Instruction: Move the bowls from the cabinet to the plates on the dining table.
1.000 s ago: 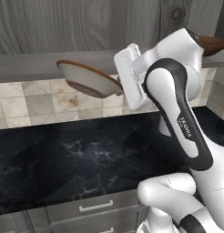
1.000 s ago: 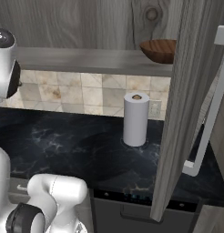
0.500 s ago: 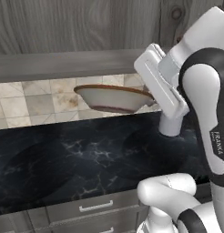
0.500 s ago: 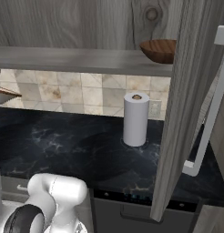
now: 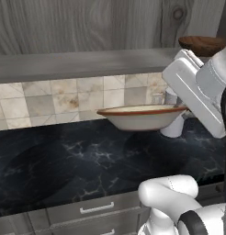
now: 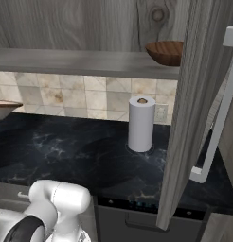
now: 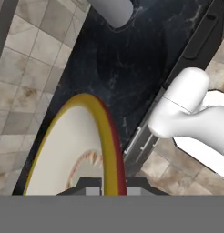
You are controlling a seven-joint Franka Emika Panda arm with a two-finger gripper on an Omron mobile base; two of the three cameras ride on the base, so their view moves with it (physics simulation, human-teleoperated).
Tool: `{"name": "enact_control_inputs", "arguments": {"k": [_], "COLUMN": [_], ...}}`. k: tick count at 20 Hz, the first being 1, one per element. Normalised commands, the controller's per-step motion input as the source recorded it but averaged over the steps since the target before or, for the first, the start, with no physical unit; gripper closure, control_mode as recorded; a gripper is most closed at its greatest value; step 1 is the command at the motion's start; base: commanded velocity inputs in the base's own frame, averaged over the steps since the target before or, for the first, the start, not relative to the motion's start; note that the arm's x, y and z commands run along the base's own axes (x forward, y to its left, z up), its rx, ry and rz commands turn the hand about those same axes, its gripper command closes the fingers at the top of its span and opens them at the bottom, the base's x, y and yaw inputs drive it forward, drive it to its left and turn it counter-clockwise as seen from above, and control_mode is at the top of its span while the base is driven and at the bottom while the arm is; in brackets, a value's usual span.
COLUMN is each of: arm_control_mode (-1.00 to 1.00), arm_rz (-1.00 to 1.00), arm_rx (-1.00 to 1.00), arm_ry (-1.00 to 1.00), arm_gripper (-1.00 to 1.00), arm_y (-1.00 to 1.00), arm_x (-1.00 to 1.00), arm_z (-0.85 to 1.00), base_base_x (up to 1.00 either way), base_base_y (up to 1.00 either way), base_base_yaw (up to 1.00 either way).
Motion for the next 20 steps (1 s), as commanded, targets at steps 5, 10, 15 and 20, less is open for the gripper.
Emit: {"name": "enact_control_inputs", "arguments": {"k": [5, 10, 15, 20], "arm_control_mode": [-1.00, -1.00, -1.00, 1.00], "arm_rz": [0.03, -0.01, -0.03, -0.06], "arm_rx": [0.00, -0.04, -0.03, -0.02], "arm_ry": [-0.07, -0.21, -0.21, -0.19], "arm_gripper": [1.00, 1.00, 1.00, 1.00], "arm_y": [-0.25, -0.01, -0.02, -0.08], "arm_x": [-0.11, -0.04, -0.13, -0.17], "arm_z": [0.28, 0.07, 0.13, 0.10], "base_base_x": [0.00, 0.00, 0.00, -0.03], "base_base_y": [0.00, 0.00, 0.00, -0.02], "base_base_yaw": [0.00, 0.00, 0.00, -0.02]}}
